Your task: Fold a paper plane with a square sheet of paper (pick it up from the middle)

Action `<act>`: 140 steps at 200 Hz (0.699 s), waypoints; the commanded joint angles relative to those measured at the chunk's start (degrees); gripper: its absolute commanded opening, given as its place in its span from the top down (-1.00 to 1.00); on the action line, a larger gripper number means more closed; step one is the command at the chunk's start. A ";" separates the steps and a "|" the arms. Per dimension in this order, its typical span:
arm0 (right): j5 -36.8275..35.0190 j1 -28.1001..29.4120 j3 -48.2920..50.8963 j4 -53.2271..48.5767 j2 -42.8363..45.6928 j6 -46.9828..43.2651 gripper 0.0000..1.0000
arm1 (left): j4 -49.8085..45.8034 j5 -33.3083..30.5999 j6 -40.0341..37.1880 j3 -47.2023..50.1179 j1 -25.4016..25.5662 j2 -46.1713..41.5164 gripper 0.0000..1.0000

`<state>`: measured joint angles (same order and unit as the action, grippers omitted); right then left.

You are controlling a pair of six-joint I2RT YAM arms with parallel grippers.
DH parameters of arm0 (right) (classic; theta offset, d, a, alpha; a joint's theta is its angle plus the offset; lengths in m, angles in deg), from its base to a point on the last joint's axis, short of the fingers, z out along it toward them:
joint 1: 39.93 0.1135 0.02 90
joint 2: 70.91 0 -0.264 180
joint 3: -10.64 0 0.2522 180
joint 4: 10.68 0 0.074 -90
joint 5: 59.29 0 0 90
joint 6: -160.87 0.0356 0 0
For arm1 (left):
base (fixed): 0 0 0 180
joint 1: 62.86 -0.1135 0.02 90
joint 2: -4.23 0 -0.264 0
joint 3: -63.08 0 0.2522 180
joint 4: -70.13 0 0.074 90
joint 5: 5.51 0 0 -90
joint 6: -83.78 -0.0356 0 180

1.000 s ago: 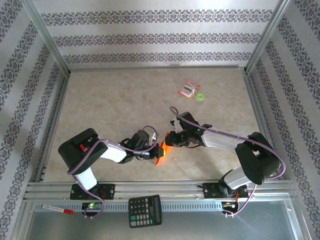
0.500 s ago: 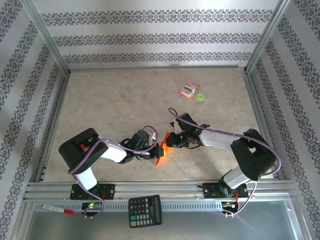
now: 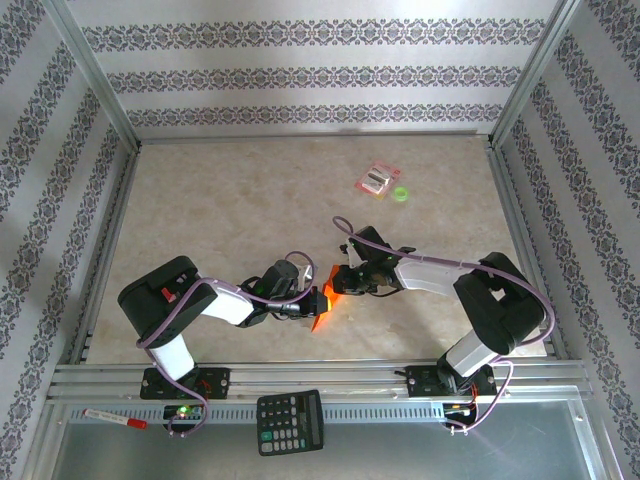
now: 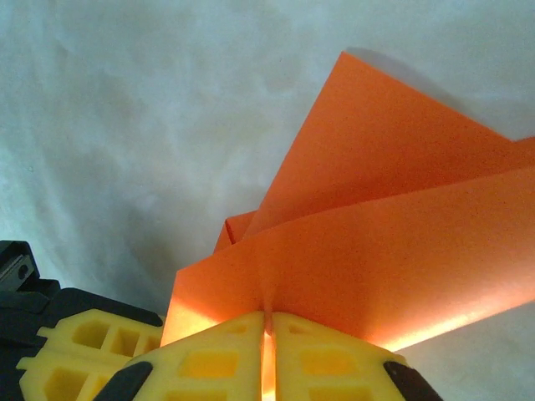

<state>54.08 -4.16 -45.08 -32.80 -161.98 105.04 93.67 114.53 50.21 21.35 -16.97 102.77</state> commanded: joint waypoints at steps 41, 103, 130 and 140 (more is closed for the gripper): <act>-2.33 -1.16 -1.96 -1.05 -2.60 -2.40 0.78 | -2.73 -0.88 1.38 0.94 -0.89 1.83 1.00; -2.46 -2.08 -2.63 -1.22 -4.40 -3.63 0.77 | -4.09 -0.72 2.23 0.41 -0.89 2.44 1.00; -2.28 -2.44 -2.61 -1.14 -5.23 -3.95 0.77 | -4.34 -0.80 2.53 0.46 -0.89 2.66 1.00; -2.24 -2.46 -2.60 -1.07 -5.50 -4.11 0.77 | -4.20 -0.78 2.49 0.41 -0.89 2.83 1.00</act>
<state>53.80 -5.71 -46.72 -32.80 -165.74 102.53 93.91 114.72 52.35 21.26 -17.19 103.07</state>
